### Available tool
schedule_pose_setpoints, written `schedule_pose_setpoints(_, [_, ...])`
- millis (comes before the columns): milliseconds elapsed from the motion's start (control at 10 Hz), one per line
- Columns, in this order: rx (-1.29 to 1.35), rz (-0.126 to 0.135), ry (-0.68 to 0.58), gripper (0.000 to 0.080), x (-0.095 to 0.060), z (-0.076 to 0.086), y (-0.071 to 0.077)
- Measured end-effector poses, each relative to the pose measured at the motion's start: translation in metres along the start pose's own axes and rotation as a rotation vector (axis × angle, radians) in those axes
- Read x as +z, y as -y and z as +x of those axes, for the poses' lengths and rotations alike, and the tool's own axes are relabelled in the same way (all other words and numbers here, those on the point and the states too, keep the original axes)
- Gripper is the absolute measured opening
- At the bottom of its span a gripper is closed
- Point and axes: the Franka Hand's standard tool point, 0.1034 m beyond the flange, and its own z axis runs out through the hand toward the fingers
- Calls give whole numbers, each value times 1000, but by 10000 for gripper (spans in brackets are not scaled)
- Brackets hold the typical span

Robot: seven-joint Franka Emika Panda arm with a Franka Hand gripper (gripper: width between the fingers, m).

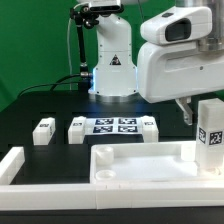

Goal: Assemble desk

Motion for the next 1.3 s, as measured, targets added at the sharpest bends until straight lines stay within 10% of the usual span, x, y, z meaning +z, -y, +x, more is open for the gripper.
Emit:
schedule_pose_setpoints(100, [52,0,0,285,0,0,0])
schedule_pose_setpoints(900, [812,-16,-43,287,1,-1,-1])
schedule_pose_setpoints(1300, [1243,50,-104,288,1,-5,-3])
